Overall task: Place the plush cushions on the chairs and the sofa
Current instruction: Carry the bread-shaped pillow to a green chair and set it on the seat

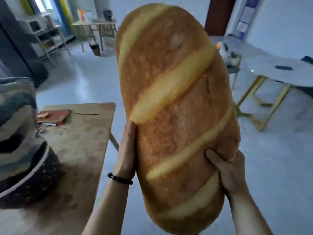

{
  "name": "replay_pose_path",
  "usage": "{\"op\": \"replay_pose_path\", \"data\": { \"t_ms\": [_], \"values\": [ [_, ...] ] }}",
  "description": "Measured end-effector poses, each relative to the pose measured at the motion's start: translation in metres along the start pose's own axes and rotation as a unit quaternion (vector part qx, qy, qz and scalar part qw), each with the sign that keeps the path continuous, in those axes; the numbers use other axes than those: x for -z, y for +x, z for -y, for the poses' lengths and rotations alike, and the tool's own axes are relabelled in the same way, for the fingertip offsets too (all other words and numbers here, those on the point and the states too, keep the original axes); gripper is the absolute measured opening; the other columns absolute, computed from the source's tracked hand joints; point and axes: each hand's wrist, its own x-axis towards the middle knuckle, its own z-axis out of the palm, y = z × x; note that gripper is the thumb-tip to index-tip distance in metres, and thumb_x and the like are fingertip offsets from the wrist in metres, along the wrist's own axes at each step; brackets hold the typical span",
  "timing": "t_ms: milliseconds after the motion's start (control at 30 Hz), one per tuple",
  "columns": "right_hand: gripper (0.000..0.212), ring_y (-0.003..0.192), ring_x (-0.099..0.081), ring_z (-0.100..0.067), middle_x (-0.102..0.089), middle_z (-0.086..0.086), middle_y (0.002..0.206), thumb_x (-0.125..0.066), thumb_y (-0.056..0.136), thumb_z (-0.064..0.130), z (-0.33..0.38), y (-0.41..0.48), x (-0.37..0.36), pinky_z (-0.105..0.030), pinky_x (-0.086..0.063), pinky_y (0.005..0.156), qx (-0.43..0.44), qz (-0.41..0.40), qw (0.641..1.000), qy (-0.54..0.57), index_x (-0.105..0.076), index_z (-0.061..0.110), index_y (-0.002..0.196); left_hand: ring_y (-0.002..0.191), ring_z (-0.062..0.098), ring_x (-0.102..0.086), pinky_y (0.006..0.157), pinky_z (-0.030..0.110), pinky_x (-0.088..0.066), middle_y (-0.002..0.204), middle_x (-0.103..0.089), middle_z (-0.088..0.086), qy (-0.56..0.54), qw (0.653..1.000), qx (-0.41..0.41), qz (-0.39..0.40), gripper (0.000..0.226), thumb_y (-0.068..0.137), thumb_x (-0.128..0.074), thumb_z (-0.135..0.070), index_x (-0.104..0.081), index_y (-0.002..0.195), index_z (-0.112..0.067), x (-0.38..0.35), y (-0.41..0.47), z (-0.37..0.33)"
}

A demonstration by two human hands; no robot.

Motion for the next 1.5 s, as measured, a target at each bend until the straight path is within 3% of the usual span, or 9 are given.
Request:
{"op": "replay_pose_path", "data": {
  "t_ms": [200,367,500,733,900,1033,1133,1333,1500],
  "values": [
    [0.068,0.087,-0.076,-0.009,-0.08,0.008,0.088,-0.088,0.025,0.077,-0.017,0.048,0.14,-0.029,-0.059,0.075,-0.03,-0.095,0.995,0.014,-0.081,0.037,0.08,0.124,0.02,-0.063,0.106,0.05,-0.048,0.136,-0.065,-0.002,0.083,0.994,-0.008,0.076,0.101,0.06,-0.073,-0.082,-0.055,0.14,-0.023,-0.156,0.046,0.049],
    [0.057,0.092,-0.075,-0.008,-0.08,0.011,0.092,-0.093,0.04,0.056,-0.017,0.13,0.266,-0.022,-0.058,0.073,-0.044,-0.138,0.989,-0.003,-0.08,0.029,0.087,0.11,0.011,-0.07,0.1,0.047,-0.054,0.116,-0.075,-0.01,0.098,0.994,-0.026,0.043,0.052,0.08,-0.072,-0.062,-0.07,0.118,-0.027,-0.323,0.093,0.092],
    [0.099,0.093,-0.073,-0.005,-0.077,0.004,0.102,-0.086,0.029,0.08,-0.017,0.183,0.347,-0.03,-0.056,0.079,-0.069,-0.159,0.984,-0.045,-0.067,0.021,0.107,0.108,0.007,-0.07,0.1,0.046,-0.054,0.112,-0.076,-0.01,0.111,0.993,-0.043,0.01,0.041,0.085,-0.067,-0.052,-0.072,0.114,-0.024,-0.417,0.124,0.124],
    [0.11,0.1,-0.069,0.001,-0.07,0.008,0.117,-0.084,0.034,0.079,-0.05,0.282,0.468,-0.023,-0.055,0.081,-0.099,-0.178,0.978,-0.053,-0.056,0.025,0.126,0.103,0.002,-0.069,0.095,0.042,-0.056,0.105,-0.073,-0.013,0.143,0.988,-0.037,0.038,0.035,0.087,-0.061,-0.054,-0.072,0.105,-0.026,-0.57,0.206,0.2],
    [0.068,0.089,-0.071,0.006,-0.076,0.024,0.096,-0.084,0.04,0.065,-0.056,0.391,0.563,-0.013,-0.055,0.069,-0.111,-0.225,0.966,-0.06,-0.07,0.035,0.1,0.079,0.004,-0.069,0.081,0.038,-0.057,0.081,-0.073,-0.009,0.126,0.986,0.004,0.11,0.039,0.084,-0.061,-0.054,-0.068,0.079,-0.016,-0.706,0.296,0.26],
    [0.063,0.085,-0.072,0.006,-0.076,0.027,0.091,-0.085,0.037,0.063,-0.04,0.481,0.644,-0.022,-0.054,0.073,-0.106,-0.33,0.936,-0.055,-0.072,0.036,0.093,0.102,0.014,-0.072,0.087,0.036,-0.057,0.102,-0.077,-0.007,0.094,0.97,0.061,0.218,0.054,0.08,-0.061,-0.064,-0.07,0.109,-0.02,-0.833,0.369,0.281],
    [0.067,0.085,-0.074,-0.001,-0.077,0.023,0.093,-0.087,0.038,0.065,-0.031,0.53,0.703,-0.029,-0.056,0.076,-0.11,-0.383,0.917,-0.039,-0.072,0.035,0.096,0.118,0.018,-0.067,0.101,0.048,-0.051,0.13,-0.069,-0.007,0.089,0.944,0.101,0.3,0.081,0.074,-0.065,-0.079,-0.058,0.137,-0.029,-0.92,0.412,0.299],
    [0.042,0.072,-0.07,0.009,-0.074,0.029,0.076,-0.085,0.052,0.042,-0.063,0.628,0.837,-0.022,-0.051,0.069,-0.111,-0.457,0.883,-0.009,-0.068,0.032,0.09,0.117,0.018,-0.068,0.104,0.048,-0.051,0.132,-0.068,-0.006,0.115,0.893,0.173,0.4,0.085,0.071,-0.066,-0.079,-0.054,0.141,-0.032,-1.094,0.475,0.375],
    [0.041,0.079,-0.072,0.003,-0.076,0.023,0.082,-0.085,0.054,0.045,-0.086,0.749,0.966,-0.017,-0.054,0.065,-0.105,-0.471,0.876,0.005,-0.072,0.031,0.091,0.115,0.018,-0.069,0.103,0.047,-0.053,0.132,-0.067,-0.004,0.124,0.889,0.182,0.401,0.086,0.072,-0.063,-0.081,-0.052,0.143,-0.032,-1.252,0.54,0.437]
  ]
}}
